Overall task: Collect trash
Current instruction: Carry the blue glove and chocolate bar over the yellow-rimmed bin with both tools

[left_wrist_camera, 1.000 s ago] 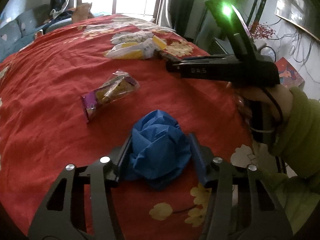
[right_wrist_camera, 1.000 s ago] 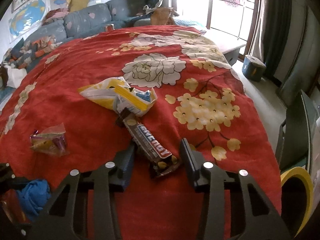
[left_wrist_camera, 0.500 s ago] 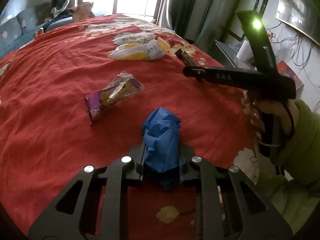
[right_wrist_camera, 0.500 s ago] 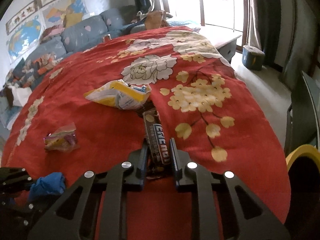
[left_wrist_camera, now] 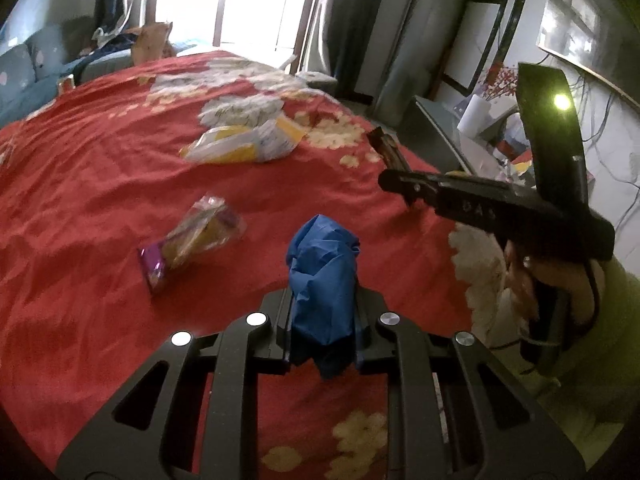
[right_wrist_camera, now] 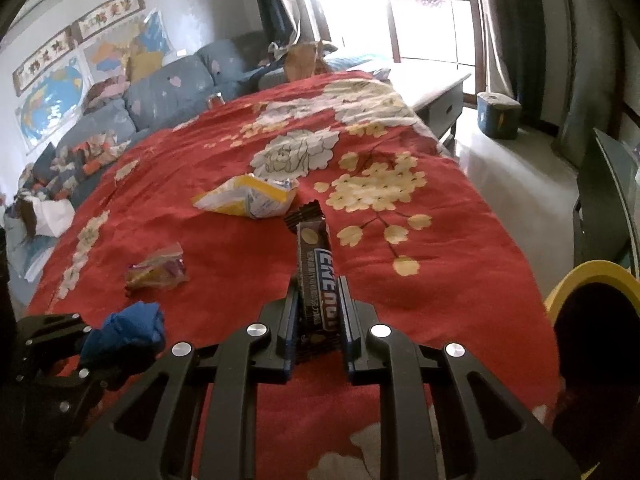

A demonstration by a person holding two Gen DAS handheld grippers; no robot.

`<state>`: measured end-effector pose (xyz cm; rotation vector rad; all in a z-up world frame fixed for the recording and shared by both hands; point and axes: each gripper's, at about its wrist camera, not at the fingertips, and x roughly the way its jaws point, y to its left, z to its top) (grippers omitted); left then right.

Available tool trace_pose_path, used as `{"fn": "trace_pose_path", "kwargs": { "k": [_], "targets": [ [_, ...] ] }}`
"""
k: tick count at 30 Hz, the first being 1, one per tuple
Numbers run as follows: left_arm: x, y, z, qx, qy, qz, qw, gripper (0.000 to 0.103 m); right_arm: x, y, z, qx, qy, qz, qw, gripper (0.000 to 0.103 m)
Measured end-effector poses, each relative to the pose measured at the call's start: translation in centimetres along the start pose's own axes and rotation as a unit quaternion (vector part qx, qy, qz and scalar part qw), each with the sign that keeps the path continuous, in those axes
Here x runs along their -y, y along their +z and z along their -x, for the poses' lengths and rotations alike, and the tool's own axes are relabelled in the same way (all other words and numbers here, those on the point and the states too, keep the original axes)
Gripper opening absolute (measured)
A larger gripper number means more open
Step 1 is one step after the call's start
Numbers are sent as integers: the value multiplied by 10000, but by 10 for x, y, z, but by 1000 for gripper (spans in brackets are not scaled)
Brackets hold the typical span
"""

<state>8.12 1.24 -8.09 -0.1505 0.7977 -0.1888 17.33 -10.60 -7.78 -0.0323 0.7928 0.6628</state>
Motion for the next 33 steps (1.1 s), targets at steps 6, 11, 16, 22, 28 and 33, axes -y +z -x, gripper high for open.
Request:
{"fn": "trace_pose_path", "kwargs": {
  "k": [6,11,16,22,28,33],
  "targets": [
    [13,15,3,173,-49,-75,9998,14,8,1,22,224,-30,-113,9997,17],
    [23,27,3,300,-98,-154,9994,14,15,4,39,398,-60,-208,9990,17],
    [35,38,4,371,-149,-255,9989,14,28,5,51,535,-110,-359,9979,17],
    [52,51,2,457,-242,-405,9978,14,48,5,70,715,-260,-577,9954,17],
    [73,61,-4,493,-357,-547,9966,14,73,2,87,848,-452,-815,9920,17],
    [89,68,-10,509,-457,-640,9956,14,93,-2,98,933,-612,-1000,9887,17]
  ]
}}
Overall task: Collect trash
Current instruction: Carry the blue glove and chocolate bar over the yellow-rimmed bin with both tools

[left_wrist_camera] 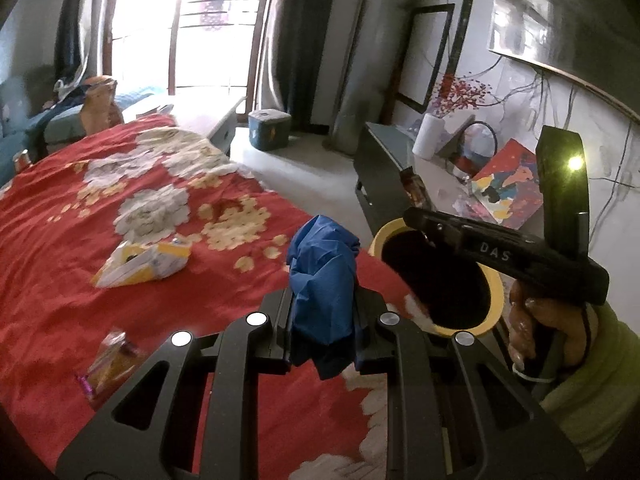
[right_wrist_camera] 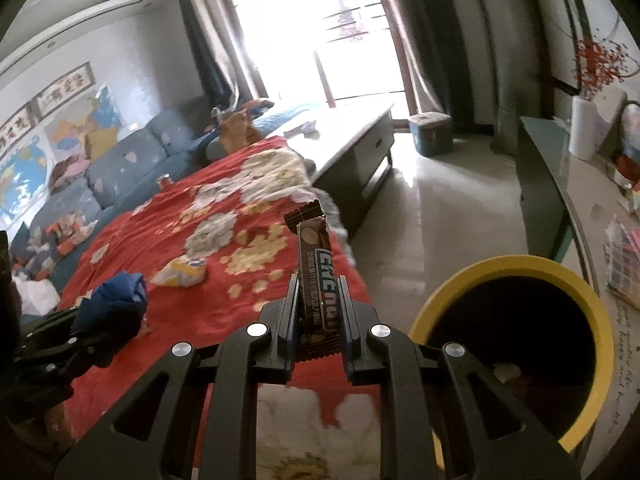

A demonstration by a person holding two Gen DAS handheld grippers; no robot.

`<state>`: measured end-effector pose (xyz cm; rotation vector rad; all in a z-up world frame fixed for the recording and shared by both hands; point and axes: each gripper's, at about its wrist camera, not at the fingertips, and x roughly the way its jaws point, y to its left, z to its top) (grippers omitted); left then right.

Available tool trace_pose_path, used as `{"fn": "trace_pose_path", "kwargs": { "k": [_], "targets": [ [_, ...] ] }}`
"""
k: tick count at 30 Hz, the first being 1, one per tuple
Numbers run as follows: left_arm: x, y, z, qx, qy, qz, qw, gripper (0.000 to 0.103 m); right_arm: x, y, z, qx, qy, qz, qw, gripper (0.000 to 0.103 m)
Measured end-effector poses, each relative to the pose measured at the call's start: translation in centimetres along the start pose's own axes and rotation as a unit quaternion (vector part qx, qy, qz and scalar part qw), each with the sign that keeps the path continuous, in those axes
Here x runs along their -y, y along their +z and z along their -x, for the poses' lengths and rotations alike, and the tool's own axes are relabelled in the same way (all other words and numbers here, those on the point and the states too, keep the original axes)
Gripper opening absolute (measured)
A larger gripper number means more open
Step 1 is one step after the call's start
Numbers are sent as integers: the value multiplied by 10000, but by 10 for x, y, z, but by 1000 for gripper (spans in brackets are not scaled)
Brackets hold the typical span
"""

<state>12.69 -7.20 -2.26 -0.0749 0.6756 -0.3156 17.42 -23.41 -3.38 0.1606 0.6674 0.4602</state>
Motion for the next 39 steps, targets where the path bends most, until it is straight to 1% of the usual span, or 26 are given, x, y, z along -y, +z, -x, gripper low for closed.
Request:
{"fn": "trace_pose_path", "kwargs": {
  "k": [11,21,29,35,39],
  "targets": [
    [38,15,-27,-35,-296,-257,9992,14,49,1,15,133,-386,-393,9984,17],
    [77,20,-59,-211,-562,-505,9969,14,99,-4,24,111,-774,-816,9936,17],
    [103,20,-82,-348,-702,-688,9945,14,135,-8,33,124,-902,-1159,9891,17],
    [120,15,-102,-527,-862,-756,9920,14,157,-11,40,115,-958,-1377,9858,17],
    [124,11,-115,-651,-953,-748,9905,14,167,-15,40,57,-959,-1465,9845,18]
  ]
}}
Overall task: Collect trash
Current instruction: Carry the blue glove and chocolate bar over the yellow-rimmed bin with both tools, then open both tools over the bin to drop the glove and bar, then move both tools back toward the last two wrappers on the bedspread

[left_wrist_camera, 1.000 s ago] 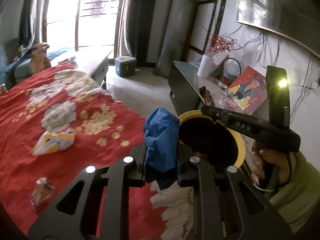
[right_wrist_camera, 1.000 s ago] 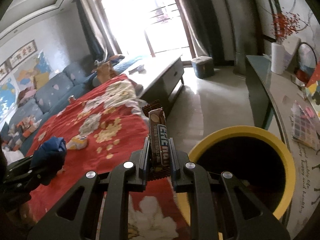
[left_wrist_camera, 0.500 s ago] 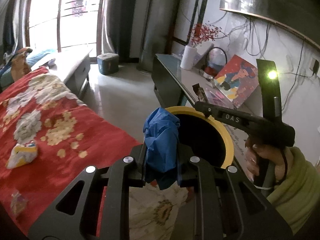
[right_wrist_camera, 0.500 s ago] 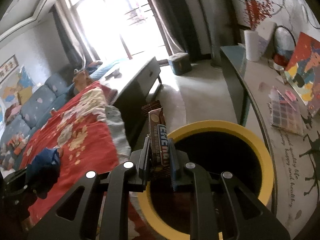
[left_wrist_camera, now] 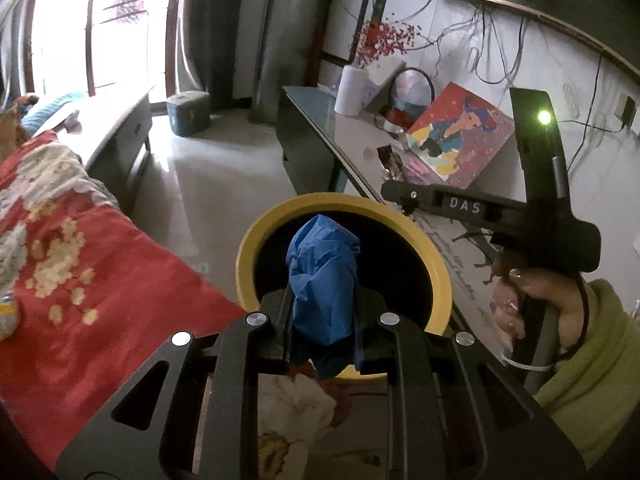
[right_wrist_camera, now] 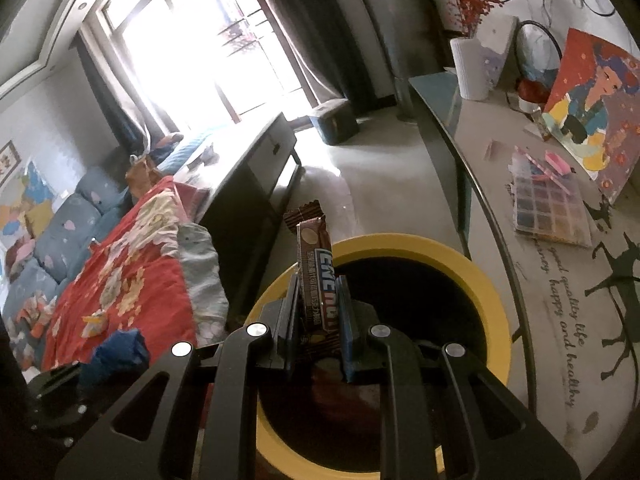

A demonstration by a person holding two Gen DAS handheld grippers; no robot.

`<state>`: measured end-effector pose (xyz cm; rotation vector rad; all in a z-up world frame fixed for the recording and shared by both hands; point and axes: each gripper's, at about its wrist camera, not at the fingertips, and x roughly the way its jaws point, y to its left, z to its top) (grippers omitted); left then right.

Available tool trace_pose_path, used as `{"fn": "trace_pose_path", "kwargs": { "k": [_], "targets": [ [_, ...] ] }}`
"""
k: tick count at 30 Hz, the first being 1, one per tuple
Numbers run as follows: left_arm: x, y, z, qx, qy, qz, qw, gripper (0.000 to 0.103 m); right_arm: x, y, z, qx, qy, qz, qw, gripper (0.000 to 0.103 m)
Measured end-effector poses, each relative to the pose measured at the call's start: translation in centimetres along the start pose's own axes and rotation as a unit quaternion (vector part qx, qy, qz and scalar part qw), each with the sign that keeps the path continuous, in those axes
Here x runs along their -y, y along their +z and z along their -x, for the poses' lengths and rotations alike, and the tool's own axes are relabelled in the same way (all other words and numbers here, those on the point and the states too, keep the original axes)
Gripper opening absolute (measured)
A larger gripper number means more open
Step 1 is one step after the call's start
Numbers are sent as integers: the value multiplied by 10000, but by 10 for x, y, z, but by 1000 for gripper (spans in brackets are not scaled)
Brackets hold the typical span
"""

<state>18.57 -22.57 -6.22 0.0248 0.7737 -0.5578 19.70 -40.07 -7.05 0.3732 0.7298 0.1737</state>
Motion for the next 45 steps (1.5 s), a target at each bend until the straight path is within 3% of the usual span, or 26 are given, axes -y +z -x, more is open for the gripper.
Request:
{"fn": "trace_pose_path", "kwargs": {
  "k": [14,16,19,21,25,27,34,45],
  "targets": [
    [8,-1,-47,-406,-106,-155,9990,17,16,-1,-4,-72,20,-223,9997,26],
    [6,1,-51,-435,-54,-167,9989,24,17,0,-3,-60,14,-239,9997,28],
    [3,1,-53,-443,-39,-120,9989,38,18,2,-1,-16,-4,-259,9997,38],
    [1,1,-50,-390,2,-84,9992,52,18,2,0,16,-11,-261,9997,54],
    [-5,3,-41,-229,-55,61,9997,73,15,3,4,92,-49,-248,9996,59],
    [-8,5,-34,-144,-63,113,9998,86,13,4,5,139,-58,-231,9996,66],
    [-13,6,-16,68,10,181,9998,92,-1,7,11,259,-23,-100,9996,70],
    [-32,6,33,588,511,275,9966,92,-43,7,22,499,163,290,9982,79]
  ]
}}
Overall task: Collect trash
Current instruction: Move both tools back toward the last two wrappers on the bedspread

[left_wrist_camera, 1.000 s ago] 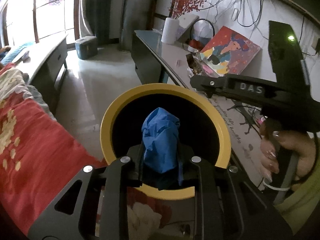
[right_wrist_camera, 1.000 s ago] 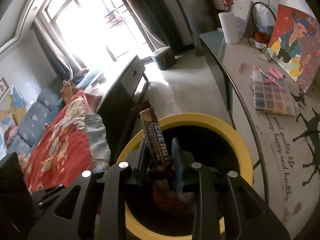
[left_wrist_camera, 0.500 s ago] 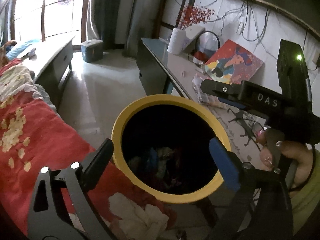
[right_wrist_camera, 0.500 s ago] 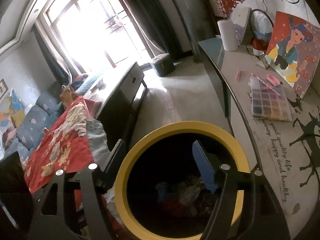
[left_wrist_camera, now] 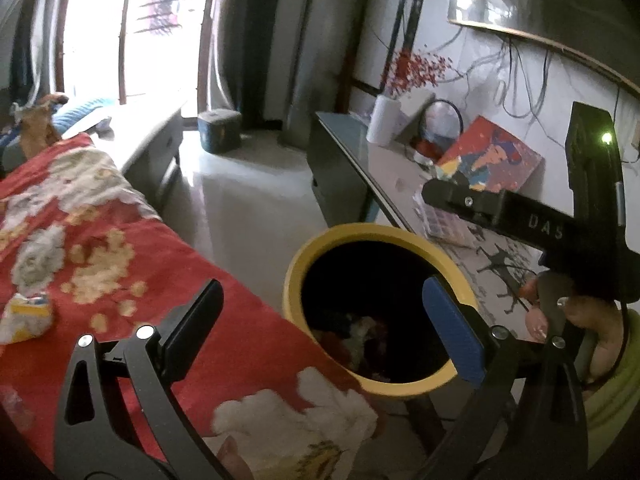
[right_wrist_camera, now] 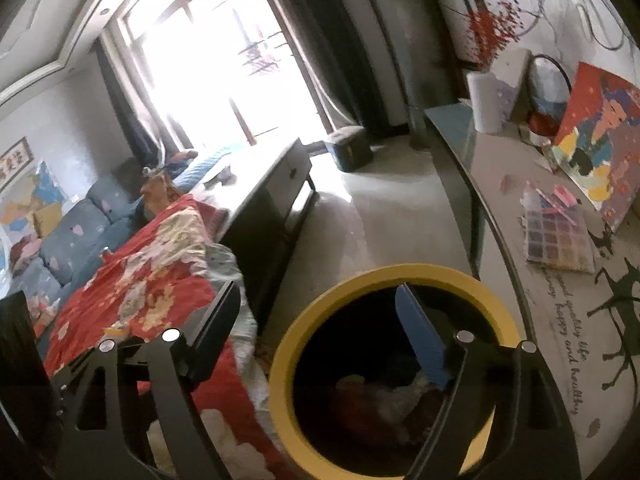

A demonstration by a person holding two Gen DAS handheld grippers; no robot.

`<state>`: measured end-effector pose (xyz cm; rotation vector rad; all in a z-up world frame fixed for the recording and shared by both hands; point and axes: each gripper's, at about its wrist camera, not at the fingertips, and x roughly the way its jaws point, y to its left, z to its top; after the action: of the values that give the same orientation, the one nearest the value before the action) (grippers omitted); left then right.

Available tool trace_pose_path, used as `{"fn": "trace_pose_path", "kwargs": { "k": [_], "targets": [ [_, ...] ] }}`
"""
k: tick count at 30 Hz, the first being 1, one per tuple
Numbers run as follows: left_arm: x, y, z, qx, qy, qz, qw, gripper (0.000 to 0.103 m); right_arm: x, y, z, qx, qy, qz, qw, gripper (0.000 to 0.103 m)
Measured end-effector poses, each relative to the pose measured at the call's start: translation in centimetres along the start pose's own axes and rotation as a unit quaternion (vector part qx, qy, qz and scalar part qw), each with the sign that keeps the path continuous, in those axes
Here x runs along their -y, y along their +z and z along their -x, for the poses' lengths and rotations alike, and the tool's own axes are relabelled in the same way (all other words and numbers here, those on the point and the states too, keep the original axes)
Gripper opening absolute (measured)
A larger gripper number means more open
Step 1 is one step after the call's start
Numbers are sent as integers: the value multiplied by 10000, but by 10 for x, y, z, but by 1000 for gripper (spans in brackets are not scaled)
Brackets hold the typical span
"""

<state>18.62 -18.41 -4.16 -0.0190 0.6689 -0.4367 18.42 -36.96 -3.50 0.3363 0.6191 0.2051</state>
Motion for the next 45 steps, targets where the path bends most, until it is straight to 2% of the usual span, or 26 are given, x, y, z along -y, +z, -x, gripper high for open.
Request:
{"fn": "trace_pose_path", "kwargs": {
  "k": [14,23,36,45],
  "targets": [
    [-45,-5,55,460,522,368,9969,92,-65,-4,11,172,396,505,9978,87],
    [-79,-16,91,631,966,537,9919,92,-109,-14,4,68,655,838,9943,88],
    [-126,-40,135,679,1528,714,9833,92,-170,-28,-8,-137,1033,1343,9854,88],
    [-169,-67,151,452,1880,933,9767,92,-222,-43,-27,-390,1287,1829,9739,88]
  ]
}}
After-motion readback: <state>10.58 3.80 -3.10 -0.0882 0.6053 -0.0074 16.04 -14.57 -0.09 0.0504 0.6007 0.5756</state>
